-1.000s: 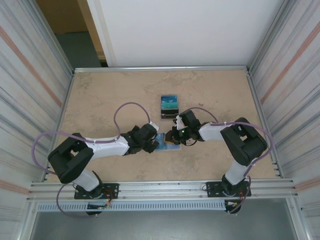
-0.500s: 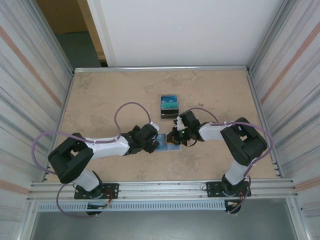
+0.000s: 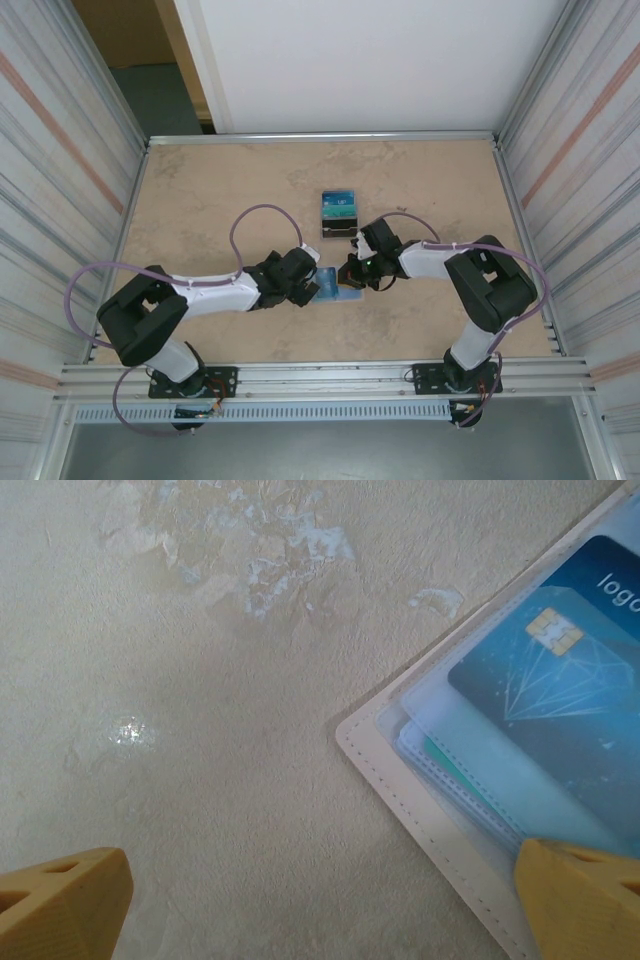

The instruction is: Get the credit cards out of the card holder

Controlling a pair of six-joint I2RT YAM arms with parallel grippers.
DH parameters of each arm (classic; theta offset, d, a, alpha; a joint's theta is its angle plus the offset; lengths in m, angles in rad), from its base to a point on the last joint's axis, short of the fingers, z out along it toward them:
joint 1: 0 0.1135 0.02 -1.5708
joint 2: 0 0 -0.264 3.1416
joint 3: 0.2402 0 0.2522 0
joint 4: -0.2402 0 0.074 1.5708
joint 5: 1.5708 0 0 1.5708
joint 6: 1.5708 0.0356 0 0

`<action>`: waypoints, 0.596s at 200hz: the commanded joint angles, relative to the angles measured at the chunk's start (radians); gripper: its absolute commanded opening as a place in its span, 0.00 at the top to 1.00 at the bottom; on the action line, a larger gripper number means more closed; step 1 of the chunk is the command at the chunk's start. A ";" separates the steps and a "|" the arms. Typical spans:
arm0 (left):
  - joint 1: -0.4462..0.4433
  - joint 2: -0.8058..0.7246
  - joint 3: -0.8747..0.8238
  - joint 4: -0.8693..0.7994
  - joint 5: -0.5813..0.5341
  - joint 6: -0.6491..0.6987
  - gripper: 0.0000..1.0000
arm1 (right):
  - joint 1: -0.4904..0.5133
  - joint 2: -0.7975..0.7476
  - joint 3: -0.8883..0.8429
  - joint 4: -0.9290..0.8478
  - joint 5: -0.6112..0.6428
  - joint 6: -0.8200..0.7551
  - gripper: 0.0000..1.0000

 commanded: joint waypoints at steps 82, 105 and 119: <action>-0.005 -0.015 0.091 0.004 -0.025 0.044 0.01 | -0.006 -0.060 0.021 -0.078 0.040 -0.022 0.93; -0.006 0.013 0.117 0.028 -0.006 0.059 0.01 | -0.006 -0.064 0.013 -0.074 0.044 -0.011 0.78; -0.005 0.036 0.126 0.033 0.004 0.064 0.01 | -0.007 -0.068 0.005 -0.069 0.047 -0.004 0.75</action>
